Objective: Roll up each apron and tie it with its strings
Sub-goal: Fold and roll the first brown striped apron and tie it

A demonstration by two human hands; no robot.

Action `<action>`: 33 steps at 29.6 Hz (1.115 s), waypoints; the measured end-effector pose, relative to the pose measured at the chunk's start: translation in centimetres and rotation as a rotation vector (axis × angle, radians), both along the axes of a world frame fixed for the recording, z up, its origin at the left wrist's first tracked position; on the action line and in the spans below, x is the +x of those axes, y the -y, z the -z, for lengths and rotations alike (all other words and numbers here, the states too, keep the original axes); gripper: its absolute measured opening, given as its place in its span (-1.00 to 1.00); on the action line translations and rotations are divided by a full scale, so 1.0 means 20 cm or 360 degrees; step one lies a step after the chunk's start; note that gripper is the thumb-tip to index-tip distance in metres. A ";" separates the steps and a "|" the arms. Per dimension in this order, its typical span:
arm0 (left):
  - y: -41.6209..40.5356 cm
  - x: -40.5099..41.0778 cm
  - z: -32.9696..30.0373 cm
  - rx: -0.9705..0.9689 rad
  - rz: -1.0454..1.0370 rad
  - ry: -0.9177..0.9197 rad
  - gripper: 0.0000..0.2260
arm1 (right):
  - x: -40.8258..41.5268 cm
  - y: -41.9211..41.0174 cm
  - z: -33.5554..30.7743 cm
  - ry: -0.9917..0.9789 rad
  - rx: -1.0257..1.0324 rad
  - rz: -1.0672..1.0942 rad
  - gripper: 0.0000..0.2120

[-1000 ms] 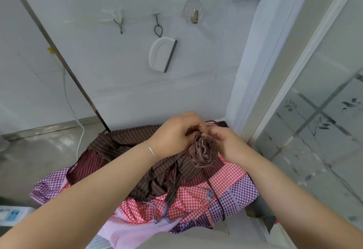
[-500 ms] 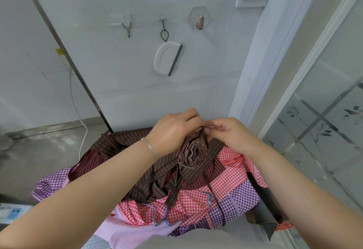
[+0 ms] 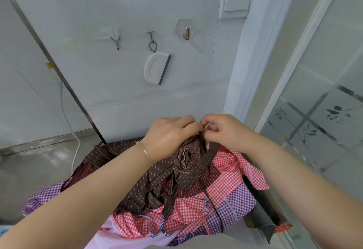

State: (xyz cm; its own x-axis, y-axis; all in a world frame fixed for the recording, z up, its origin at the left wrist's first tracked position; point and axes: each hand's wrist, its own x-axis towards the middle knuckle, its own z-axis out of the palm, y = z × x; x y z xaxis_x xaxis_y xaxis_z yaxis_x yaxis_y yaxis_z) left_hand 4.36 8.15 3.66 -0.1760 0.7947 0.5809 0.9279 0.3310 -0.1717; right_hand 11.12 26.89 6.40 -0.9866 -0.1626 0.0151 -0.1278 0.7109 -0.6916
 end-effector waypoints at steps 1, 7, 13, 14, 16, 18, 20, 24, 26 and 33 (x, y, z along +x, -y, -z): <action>0.00 0.00 0.00 0.0014 -0.0006 0.0010 -0.83 | 0.00 0.00 0.00 -0.0033 -0.0036 0.0026 -0.81; -0.04 0.00 -0.04 0.0211 -0.0017 0.0064 -0.91 | -0.02 0.01 0.01 0.0321 -0.0866 0.0175 -0.86; -0.03 -0.02 -0.02 0.0384 -0.0073 0.0313 -0.82 | -0.02 0.03 -0.04 -0.0091 0.0433 -0.0010 -0.98; -0.03 -0.02 -0.02 0.0389 -0.0108 0.0339 -0.77 | -0.01 0.03 -0.05 -0.0138 0.0584 -0.0033 -0.97; -0.02 -0.03 0.00 0.0402 -0.0194 0.0380 -0.73 | -0.01 0.04 -0.06 -0.0182 0.0806 -0.0043 -0.96; -0.02 -0.03 0.01 0.0433 -0.0277 0.0503 -0.76 | -0.01 0.02 -0.05 -0.0182 0.0895 -0.0027 -0.96; -0.01 -0.02 0.02 0.0472 -0.0348 0.0785 -0.84 | -0.01 0.03 -0.03 -0.0120 0.0838 0.0028 -0.96; -0.03 0.02 0.04 0.0610 -0.0362 0.1149 -0.93 | -0.02 0.06 0.03 -0.0122 0.0386 0.0320 -0.98; -0.03 0.03 0.05 0.0646 -0.0377 0.1212 -0.91 | -0.02 0.08 0.06 -0.0268 0.0620 0.0312 -0.92; -0.01 0.08 0.09 0.0684 -0.0504 0.1234 -0.93 | -0.04 0.11 0.21 -0.0357 0.0805 0.0443 -0.83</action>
